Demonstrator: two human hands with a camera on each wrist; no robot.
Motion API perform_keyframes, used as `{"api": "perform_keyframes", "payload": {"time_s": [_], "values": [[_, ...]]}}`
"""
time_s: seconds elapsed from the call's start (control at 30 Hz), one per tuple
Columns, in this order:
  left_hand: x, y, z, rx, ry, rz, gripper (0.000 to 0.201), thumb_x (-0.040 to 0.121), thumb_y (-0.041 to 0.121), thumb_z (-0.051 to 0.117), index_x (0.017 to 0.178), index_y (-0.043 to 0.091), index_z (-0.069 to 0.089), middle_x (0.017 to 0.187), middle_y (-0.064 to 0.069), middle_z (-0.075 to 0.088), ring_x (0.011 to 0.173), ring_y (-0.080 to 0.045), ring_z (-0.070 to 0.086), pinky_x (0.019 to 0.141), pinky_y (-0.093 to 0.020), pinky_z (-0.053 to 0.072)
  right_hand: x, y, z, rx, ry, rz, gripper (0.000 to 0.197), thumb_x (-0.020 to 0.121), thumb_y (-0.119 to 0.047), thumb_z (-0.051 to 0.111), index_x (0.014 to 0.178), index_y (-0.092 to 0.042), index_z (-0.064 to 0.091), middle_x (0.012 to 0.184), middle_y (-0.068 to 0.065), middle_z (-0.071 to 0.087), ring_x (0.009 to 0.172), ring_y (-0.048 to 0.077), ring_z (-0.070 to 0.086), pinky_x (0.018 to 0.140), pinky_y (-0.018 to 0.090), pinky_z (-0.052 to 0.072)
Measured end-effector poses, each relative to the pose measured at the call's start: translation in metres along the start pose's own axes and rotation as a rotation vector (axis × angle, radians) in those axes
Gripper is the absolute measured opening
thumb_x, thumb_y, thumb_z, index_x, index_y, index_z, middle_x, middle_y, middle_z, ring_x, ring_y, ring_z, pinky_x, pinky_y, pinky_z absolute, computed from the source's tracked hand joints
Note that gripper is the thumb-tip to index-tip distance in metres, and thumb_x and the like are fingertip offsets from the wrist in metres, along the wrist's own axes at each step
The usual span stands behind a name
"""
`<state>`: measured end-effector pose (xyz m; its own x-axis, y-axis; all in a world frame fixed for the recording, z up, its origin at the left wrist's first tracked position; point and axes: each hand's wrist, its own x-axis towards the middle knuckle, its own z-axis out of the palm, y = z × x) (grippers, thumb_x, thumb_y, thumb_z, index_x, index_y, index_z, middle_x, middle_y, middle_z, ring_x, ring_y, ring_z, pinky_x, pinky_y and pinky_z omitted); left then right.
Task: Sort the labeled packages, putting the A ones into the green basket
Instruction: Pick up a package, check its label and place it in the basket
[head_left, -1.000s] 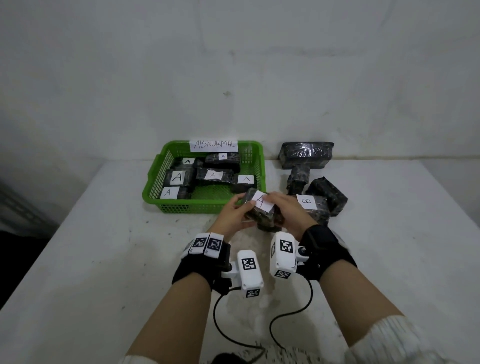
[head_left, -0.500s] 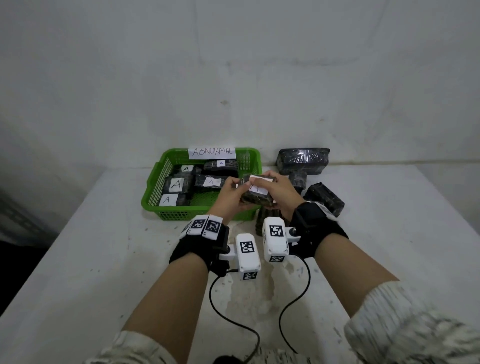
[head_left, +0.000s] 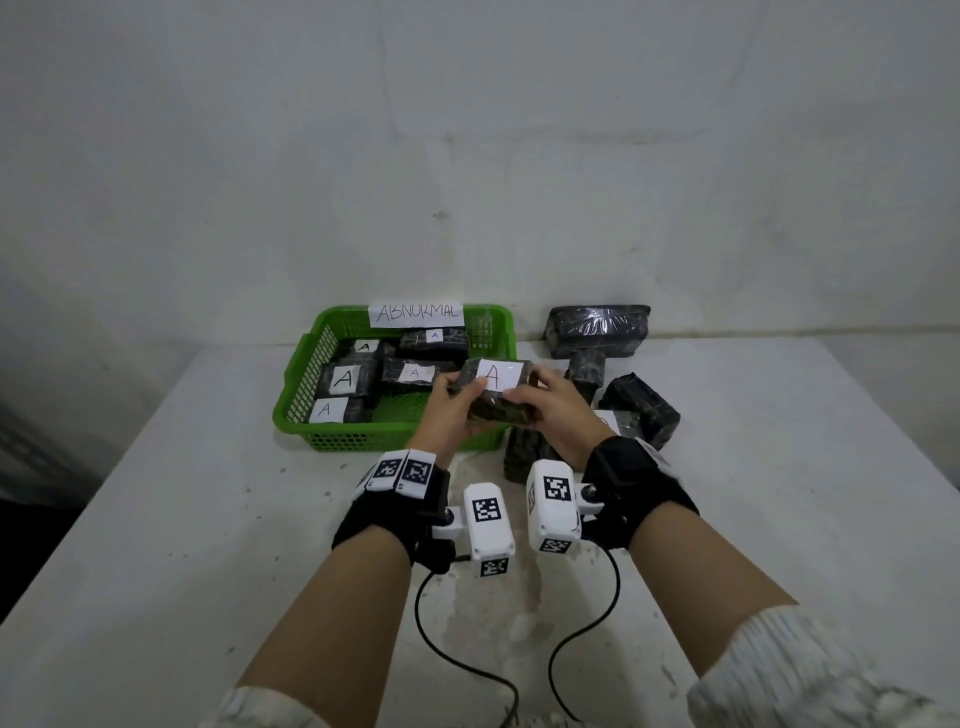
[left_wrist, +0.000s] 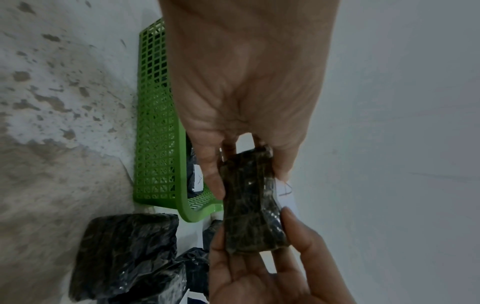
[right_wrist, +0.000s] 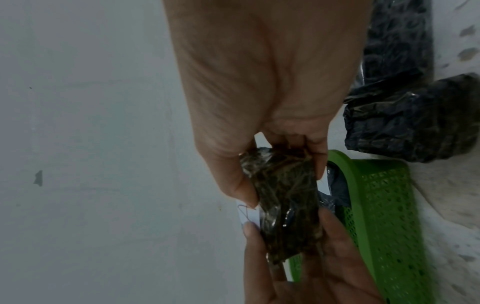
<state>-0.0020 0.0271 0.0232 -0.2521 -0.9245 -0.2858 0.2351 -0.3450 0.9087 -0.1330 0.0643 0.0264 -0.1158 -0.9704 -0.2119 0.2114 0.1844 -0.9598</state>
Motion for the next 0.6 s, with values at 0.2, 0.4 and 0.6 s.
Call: {"api": "perform_keyframes", "payload": {"time_s": [0.2,0.4,0.6], "values": [[-0.001,-0.007,-0.002,0.100,-0.047,0.085,0.028,0.091,0.002,0.054,0.115,0.008,0.040,0.117,-0.016,0.054,0.094,-0.022,0.059,0.071,-0.027,0.056,-0.006,0.005,-0.003,0.069,0.006,0.013,0.020,0.088,-0.006,0.061,0.107,-0.009,0.060,0.102,0.008,0.068,0.092,0.023,0.064,0.081,0.032,0.053],[-0.002,-0.007,-0.001,0.109,-0.028,0.101,0.042,0.088,-0.004,0.055,0.124,0.014,0.044,0.108,-0.011,0.058,0.105,-0.029,0.057,0.082,-0.036,0.053,-0.009,0.010,-0.005,0.129,0.061,0.030,0.018,0.092,-0.013,0.059,0.076,-0.013,0.050,0.083,0.007,0.065,0.076,0.025,0.063,0.068,0.032,0.054],[-0.004,-0.009,-0.004,0.198,0.004,0.207,0.036,0.084,-0.006,0.060,0.115,0.008,0.049,0.104,-0.010,0.057,0.092,-0.018,0.058,0.075,-0.020,0.051,-0.009,0.015,-0.003,0.027,0.072,0.081,0.008,0.088,-0.013,0.059,0.093,-0.019,0.056,0.090,0.005,0.061,0.080,0.018,0.056,0.076,0.030,0.043]]}}
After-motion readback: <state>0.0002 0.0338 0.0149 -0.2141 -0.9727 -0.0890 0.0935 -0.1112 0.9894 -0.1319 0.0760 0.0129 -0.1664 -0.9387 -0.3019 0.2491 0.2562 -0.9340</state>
